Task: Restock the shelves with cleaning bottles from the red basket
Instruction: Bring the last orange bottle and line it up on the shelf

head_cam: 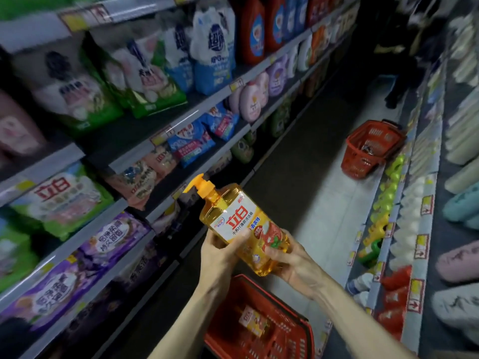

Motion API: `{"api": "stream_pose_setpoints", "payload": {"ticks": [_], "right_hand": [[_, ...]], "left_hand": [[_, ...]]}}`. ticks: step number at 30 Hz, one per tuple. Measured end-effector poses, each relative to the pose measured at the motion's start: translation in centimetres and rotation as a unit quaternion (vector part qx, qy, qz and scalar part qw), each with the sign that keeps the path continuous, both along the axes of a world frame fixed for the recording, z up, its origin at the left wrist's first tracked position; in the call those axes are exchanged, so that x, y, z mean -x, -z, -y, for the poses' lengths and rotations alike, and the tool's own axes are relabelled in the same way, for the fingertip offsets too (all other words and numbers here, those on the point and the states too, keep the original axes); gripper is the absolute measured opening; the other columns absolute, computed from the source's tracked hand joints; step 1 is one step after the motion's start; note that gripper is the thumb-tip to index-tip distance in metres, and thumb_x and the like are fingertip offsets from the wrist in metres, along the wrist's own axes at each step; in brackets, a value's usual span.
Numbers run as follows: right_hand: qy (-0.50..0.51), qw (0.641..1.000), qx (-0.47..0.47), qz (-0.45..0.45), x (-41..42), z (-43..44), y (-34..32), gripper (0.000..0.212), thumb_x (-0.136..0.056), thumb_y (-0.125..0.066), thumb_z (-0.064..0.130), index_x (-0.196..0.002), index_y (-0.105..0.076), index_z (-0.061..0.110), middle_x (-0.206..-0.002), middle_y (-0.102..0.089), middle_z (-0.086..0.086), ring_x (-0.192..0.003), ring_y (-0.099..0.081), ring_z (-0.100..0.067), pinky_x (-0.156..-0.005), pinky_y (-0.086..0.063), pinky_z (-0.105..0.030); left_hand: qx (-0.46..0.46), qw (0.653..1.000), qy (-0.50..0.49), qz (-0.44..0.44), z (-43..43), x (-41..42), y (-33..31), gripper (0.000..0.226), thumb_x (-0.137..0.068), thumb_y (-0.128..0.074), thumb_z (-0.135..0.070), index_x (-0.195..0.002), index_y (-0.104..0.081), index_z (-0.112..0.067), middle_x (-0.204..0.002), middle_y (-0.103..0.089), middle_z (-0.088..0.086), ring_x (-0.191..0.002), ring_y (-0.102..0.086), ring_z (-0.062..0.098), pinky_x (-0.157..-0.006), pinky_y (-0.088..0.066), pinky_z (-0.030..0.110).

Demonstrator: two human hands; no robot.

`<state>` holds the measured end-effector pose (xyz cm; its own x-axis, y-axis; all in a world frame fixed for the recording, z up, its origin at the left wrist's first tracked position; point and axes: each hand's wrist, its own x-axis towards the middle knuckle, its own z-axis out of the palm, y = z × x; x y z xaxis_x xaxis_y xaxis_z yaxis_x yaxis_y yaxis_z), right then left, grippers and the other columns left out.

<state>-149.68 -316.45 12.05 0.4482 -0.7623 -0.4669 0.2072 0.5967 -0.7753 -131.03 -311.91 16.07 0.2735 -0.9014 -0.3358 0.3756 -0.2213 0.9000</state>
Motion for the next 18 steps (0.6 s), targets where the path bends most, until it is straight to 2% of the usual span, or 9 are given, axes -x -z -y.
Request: {"api": "stream_pose_setpoints", "payload": {"ticks": [3, 6, 8, 10, 12, 15, 18], "right_hand": [[-0.093, 0.995, 0.024, -0.04, -0.5, 1.0, -1.0, 0.074, -0.079, -0.086, 0.009, -0.142, -0.05, 0.009, -0.132, -0.07, -0.02, -0.123, -0.069, -0.039, -0.099, -0.059, -0.049], [-0.186, 0.973, 0.087, -0.107, -1.9, 2.3, -2.5, 0.081, -0.075, -0.092, 0.033, -0.143, -0.052, 0.014, -0.136, -0.07, -0.013, -0.126, -0.068, -0.029, -0.11, -0.054, -0.05], [-0.23, 0.953, 0.143, -0.139, -3.6, 3.1, -4.1, 0.083, -0.071, -0.09, 0.046, -0.142, -0.054, 0.023, -0.136, -0.07, -0.002, -0.125, -0.068, -0.017, -0.107, -0.056, -0.041], [-0.27, 0.931, 0.193, -0.151, -5.8, 3.5, -5.8, 0.081, -0.073, -0.087, 0.05, -0.143, -0.054, 0.028, -0.136, -0.069, 0.006, -0.126, -0.066, -0.01, -0.106, -0.056, -0.035], [-0.303, 0.913, 0.228, -0.149, -8.3, 3.6, -7.4, 0.079, -0.078, -0.087, 0.047, -0.147, -0.052, 0.029, -0.138, -0.068, 0.008, -0.129, -0.064, -0.009, -0.11, -0.054, -0.036], [-0.341, 0.891, 0.265, -0.14, -12.4, 2.8, -9.7, 0.084, -0.079, -0.087, 0.049, -0.15, -0.048, 0.029, -0.138, -0.068, 0.01, -0.13, -0.064, -0.008, -0.111, -0.052, -0.037], [-0.353, 0.874, 0.307, -0.13, -16.5, 0.9, -11.7, 0.074, -0.076, -0.086, 0.05, -0.141, -0.055, 0.03, -0.129, -0.072, 0.014, -0.124, -0.066, -0.005, -0.107, -0.054, -0.033]], "left_hand": [[-0.008, 1.0, -0.028, 0.007, -0.8, -1.3, -0.4, 0.063, -0.071, -0.089, -0.025, -0.128, -0.066, -0.014, -0.118, -0.079, 0.006, -0.108, -0.078, 0.028, -0.096, -0.06, 0.056], [-0.012, 0.998, -0.056, 0.015, -2.1, -3.1, -0.9, 0.07, -0.065, -0.094, -0.028, -0.127, -0.066, -0.015, -0.118, -0.08, 0.007, -0.107, -0.078, 0.028, -0.096, -0.061, 0.055], [-0.003, 0.997, -0.067, 0.038, -3.0, -4.6, -1.6, 0.079, -0.059, -0.095, -0.037, -0.129, -0.065, -0.017, -0.119, -0.079, 0.005, -0.11, -0.077, 0.026, -0.093, -0.062, 0.05], [0.008, 0.995, -0.077, 0.058, -4.0, -6.3, -2.5, 0.084, -0.056, -0.095, -0.042, -0.131, -0.064, -0.019, -0.121, -0.079, 0.003, -0.111, -0.076, 0.023, -0.094, -0.061, 0.046], [0.019, 0.993, -0.077, 0.083, -5.2, -8.1, -3.5, 0.086, -0.056, -0.094, -0.044, -0.132, -0.063, -0.02, -0.122, -0.078, 0.0, -0.112, -0.076, 0.019, -0.093, -0.061, 0.041], [0.037, 0.989, -0.079, 0.123, -7.2, -10.7, -5.6, 0.083, -0.057, -0.092, -0.046, -0.131, -0.062, -0.025, -0.121, -0.078, -0.006, -0.111, -0.075, 0.014, -0.081, -0.063, 0.028], [0.052, 0.979, -0.09, 0.176, -9.6, -13.5, -7.9, 0.078, -0.063, -0.092, -0.046, -0.132, -0.063, -0.025, -0.123, -0.077, -0.006, -0.114, -0.074, 0.013, -0.088, -0.063, 0.031]]}}
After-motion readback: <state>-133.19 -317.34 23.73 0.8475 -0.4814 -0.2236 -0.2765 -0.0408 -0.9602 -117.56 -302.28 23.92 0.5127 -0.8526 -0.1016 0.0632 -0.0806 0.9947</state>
